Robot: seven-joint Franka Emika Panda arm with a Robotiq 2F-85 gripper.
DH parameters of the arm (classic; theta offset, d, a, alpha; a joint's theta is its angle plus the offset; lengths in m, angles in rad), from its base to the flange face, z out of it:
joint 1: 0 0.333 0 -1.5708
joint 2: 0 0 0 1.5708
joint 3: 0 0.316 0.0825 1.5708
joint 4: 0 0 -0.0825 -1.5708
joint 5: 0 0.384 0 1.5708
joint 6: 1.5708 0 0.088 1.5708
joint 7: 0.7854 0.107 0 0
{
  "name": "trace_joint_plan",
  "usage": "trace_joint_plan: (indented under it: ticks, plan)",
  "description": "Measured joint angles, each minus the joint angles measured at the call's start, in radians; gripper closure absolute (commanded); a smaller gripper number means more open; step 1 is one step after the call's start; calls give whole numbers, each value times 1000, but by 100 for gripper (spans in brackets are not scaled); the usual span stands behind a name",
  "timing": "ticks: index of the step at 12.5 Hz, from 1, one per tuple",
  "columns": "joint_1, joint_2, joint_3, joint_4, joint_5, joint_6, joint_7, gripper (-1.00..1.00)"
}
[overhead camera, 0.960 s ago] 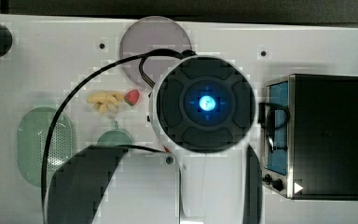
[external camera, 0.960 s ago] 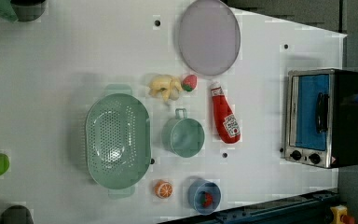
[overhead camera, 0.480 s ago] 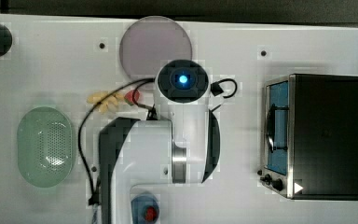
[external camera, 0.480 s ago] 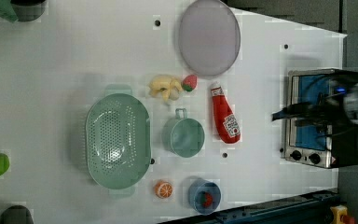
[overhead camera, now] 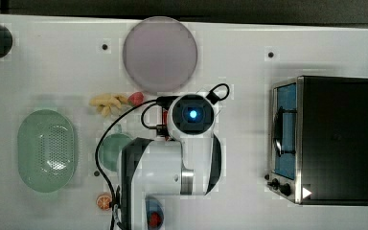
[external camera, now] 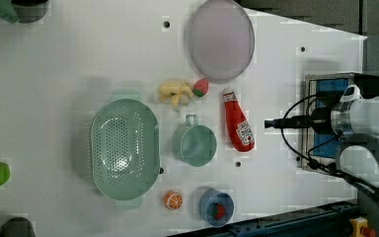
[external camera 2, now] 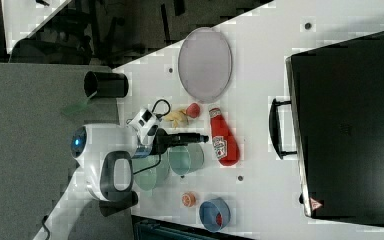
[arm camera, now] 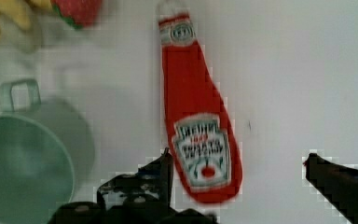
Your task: Pick Ketchup from the table and place it in strainer.
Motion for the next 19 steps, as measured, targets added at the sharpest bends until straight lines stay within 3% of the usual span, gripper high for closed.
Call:
trace_joint_plan:
  ticks: [4,12,13,16,19]
  plan:
    - [9,66,11,-25,-2,127,-20,-100]
    - [13,324,5,-47,-11,289,-36,-100]
    - [13,330,5,-49,-11,291,-36,-92]
    - [18,327,-2,-47,-18,294,-37,-24]
    - [13,313,-8,-45,-17,285,-38,-24]
